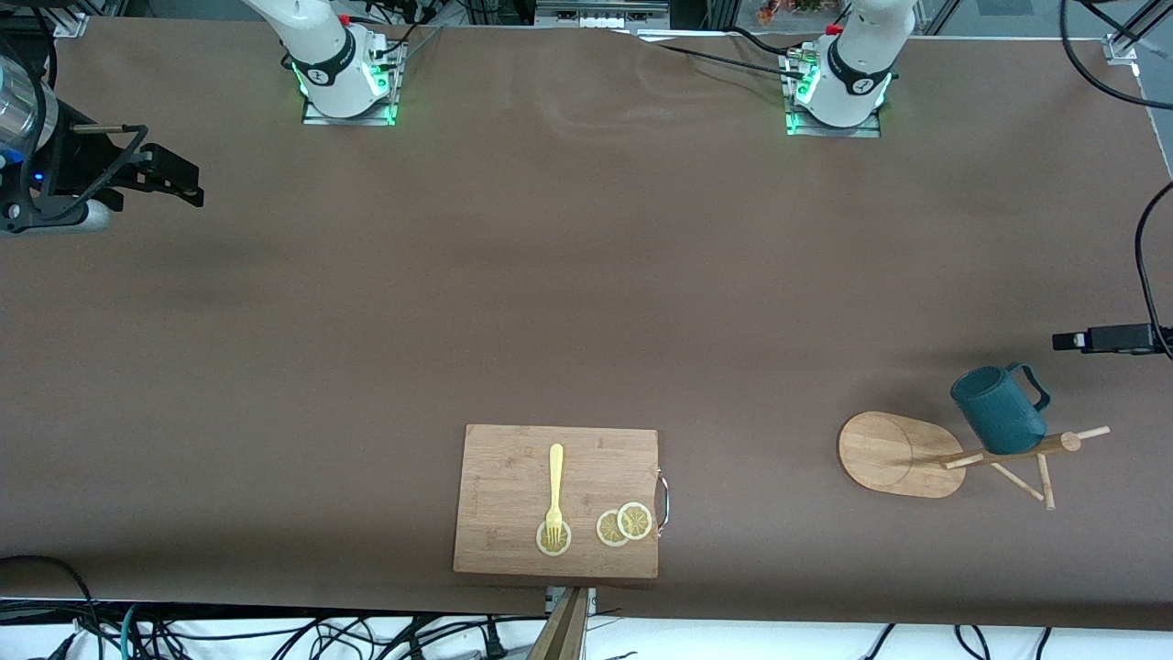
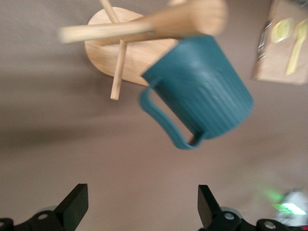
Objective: Pass cup and hang on rack
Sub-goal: 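Open the left gripper and draw it back from the rack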
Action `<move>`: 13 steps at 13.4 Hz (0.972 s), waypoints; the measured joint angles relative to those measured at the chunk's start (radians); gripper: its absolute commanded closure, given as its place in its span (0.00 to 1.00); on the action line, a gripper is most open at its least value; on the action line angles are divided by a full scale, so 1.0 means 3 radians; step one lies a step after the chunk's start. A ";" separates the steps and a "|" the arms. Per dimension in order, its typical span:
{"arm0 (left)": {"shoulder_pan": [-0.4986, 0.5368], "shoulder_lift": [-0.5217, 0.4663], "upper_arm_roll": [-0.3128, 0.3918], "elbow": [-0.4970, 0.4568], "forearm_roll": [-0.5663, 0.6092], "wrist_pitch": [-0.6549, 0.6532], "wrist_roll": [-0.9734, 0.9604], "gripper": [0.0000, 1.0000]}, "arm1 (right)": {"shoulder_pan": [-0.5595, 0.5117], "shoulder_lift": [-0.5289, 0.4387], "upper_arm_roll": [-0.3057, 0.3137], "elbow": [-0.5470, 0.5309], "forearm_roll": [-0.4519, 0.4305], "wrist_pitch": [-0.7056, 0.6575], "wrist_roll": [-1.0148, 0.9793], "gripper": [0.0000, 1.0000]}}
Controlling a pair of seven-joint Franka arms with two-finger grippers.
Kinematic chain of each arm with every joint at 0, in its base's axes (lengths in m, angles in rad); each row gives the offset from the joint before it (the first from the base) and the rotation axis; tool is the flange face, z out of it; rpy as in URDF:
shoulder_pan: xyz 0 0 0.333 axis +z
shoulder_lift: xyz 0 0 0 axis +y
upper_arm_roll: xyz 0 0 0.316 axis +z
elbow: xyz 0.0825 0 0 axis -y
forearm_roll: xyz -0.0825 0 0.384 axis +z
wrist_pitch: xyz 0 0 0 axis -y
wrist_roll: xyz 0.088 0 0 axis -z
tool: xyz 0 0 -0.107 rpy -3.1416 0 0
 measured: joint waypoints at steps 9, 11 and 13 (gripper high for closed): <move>-0.1383 -0.0650 -0.0026 -0.0146 0.0875 -0.0042 -0.0545 0.00 | 0.0000 -0.0001 0.0001 0.0004 0.0000 -0.0001 0.0000 0.00; -0.1383 -0.0694 -0.0034 -0.0149 0.0930 -0.0048 -0.0471 0.00 | 0.0000 -0.0001 0.0001 0.0004 0.0000 -0.0001 0.0000 0.00; -0.1388 -0.0708 -0.0030 -0.0150 0.0968 -0.0044 -0.0615 0.00 | 0.0000 -0.0001 0.0000 0.0004 0.0000 -0.0001 0.0000 0.00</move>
